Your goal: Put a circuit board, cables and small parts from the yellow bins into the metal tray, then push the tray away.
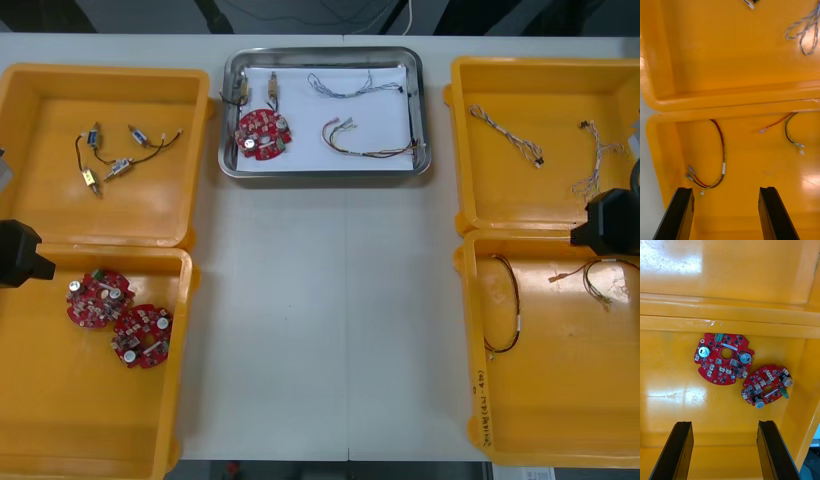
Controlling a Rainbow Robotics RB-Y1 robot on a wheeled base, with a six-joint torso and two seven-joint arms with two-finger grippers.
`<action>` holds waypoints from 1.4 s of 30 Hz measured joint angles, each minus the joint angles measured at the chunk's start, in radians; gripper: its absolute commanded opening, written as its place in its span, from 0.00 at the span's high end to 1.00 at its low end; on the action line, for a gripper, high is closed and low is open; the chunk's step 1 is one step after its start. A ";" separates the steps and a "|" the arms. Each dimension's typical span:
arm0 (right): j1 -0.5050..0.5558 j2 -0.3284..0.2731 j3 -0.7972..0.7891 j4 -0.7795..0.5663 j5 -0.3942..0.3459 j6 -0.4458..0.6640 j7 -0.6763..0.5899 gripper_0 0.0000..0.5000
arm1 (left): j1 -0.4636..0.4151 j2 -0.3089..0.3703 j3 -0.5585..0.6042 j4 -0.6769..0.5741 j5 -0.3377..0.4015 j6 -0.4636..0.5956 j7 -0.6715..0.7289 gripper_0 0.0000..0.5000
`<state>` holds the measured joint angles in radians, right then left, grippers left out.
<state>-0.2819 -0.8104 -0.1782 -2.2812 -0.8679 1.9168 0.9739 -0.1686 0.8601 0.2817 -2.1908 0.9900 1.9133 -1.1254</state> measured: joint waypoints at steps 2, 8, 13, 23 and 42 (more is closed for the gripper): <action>0.023 -0.017 -0.010 0.000 -0.003 0.000 0.007 0.00 | 0.000 0.000 0.000 0.000 0.000 0.000 0.000 0.00; 0.053 -0.042 -0.018 0.000 -0.010 0.000 0.027 0.00 | 0.000 0.000 0.000 0.000 0.000 0.000 0.000 0.00; 0.068 -0.052 -0.026 0.012 -0.017 0.000 0.115 0.00 | 0.000 0.000 0.000 0.000 0.000 0.000 0.000 0.00; 0.072 -0.064 -0.029 0.038 -0.036 0.000 0.147 0.00 | 0.000 0.000 0.000 0.000 0.000 0.000 0.000 0.00; 0.072 -0.064 -0.040 0.038 -0.053 0.000 0.147 0.00 | 0.000 0.000 0.000 0.000 0.000 0.000 0.000 0.00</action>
<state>-0.2094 -0.8749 -0.2181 -2.2427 -0.9210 1.9168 1.1208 -0.1685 0.8601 0.2817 -2.1908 0.9900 1.9133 -1.1254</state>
